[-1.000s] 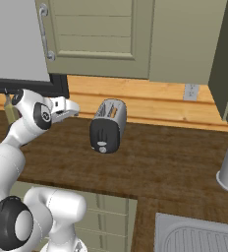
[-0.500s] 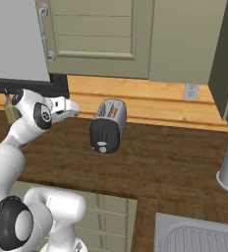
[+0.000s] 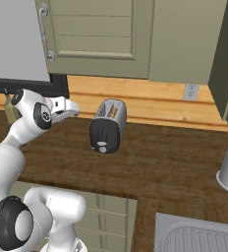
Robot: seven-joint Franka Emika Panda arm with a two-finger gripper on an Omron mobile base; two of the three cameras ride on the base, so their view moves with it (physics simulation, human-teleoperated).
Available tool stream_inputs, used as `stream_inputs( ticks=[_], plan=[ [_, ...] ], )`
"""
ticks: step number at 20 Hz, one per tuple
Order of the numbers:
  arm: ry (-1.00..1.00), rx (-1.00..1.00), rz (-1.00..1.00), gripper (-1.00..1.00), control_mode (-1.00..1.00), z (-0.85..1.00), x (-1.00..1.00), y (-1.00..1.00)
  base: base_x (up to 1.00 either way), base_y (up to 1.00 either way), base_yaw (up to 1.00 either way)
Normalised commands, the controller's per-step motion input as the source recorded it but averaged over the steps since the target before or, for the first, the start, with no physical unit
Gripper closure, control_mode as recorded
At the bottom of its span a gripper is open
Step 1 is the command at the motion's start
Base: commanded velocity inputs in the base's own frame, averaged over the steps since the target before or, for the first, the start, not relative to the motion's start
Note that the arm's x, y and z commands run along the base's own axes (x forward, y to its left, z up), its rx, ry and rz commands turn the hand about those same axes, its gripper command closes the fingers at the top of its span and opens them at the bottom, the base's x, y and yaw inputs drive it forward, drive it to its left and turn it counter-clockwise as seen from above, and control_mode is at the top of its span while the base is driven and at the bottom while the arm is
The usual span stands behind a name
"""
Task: Start the toaster. Once the lever pops up, take the bread to the plate on the dining counter.
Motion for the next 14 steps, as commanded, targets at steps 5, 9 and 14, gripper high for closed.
stream_inputs(
  ticks=[5, 9, 14],
  plan=[
    [0.00, 0.00, 0.00, -1.00, -1.00, 0.00, 0.00, 0.00, 0.00, 0.00, 0.00],
    [0.00, 0.00, 0.00, -1.00, -1.00, 0.00, 0.00, 0.00, 0.00, 0.00, 0.00],
    [0.00, 0.00, 0.00, -1.00, -1.00, 0.00, 0.00, 0.00, 0.00, 0.00, 0.00]
  ],
)
